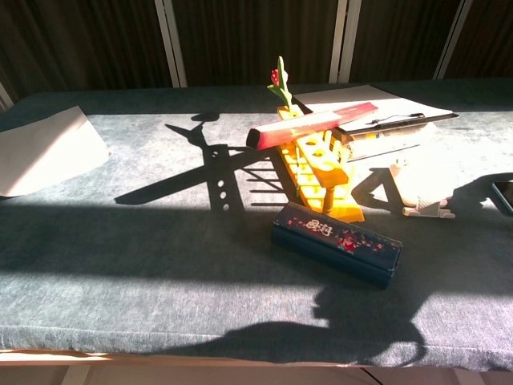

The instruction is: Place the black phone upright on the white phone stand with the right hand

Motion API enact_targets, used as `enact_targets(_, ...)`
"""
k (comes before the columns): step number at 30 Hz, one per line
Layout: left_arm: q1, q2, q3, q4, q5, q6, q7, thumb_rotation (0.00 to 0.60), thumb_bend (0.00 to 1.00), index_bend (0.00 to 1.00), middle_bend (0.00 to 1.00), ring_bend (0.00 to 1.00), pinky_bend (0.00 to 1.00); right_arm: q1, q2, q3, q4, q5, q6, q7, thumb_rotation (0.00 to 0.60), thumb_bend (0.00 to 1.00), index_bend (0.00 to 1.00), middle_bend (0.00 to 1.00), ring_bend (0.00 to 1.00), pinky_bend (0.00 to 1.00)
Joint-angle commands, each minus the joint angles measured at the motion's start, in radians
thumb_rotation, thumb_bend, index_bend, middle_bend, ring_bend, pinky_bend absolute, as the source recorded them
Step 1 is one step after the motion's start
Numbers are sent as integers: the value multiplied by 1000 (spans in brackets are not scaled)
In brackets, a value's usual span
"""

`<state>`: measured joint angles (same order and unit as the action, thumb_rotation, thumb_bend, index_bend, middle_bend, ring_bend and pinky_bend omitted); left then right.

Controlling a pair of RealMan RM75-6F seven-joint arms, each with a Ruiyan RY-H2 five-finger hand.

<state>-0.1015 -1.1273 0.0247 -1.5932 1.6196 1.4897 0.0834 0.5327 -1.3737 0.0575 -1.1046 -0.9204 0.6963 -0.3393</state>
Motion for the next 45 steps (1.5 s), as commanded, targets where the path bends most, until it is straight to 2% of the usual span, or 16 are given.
enact_targets(1,0,0,0,0,0,0,0,600,402,0,0,0,32,-1,2,-2,3,3,-4,3,600,402,410,227,81,12)
enact_targets(13,-1,-1,1,-1,0,-3,1,600,402,0,0,0,32,-1,-4,-8,17,7,-4,3,600,403,446,252,113,49)
enact_targets(15,-1,-1,1,-1,-1,-3,1,600,402,0,0,0,32,-1,-6,-8,19,9,-2,0,600,404,478,275,139,81)
enact_targets(20,-2,-1,1,-1,-1,-5,0,600,402,0,0,0,32,-1,-13,-10,25,21,1,-12,600,407,606,369,249,239)
enact_targets(26,-2,-2,1,0,-1,-4,-2,600,402,0,0,0,32,-9,-27,-2,36,13,35,-5,600,407,702,448,344,339)
enact_targets(33,-3,-3,1,1,-1,-5,-3,600,403,0,0,0,32,-19,-34,2,39,-7,64,1,600,415,806,540,410,362)
enact_targets(45,-3,-2,0,2,-1,-3,-6,600,402,0,0,0,32,-40,-48,10,31,-71,145,10,600,434,885,602,457,380)
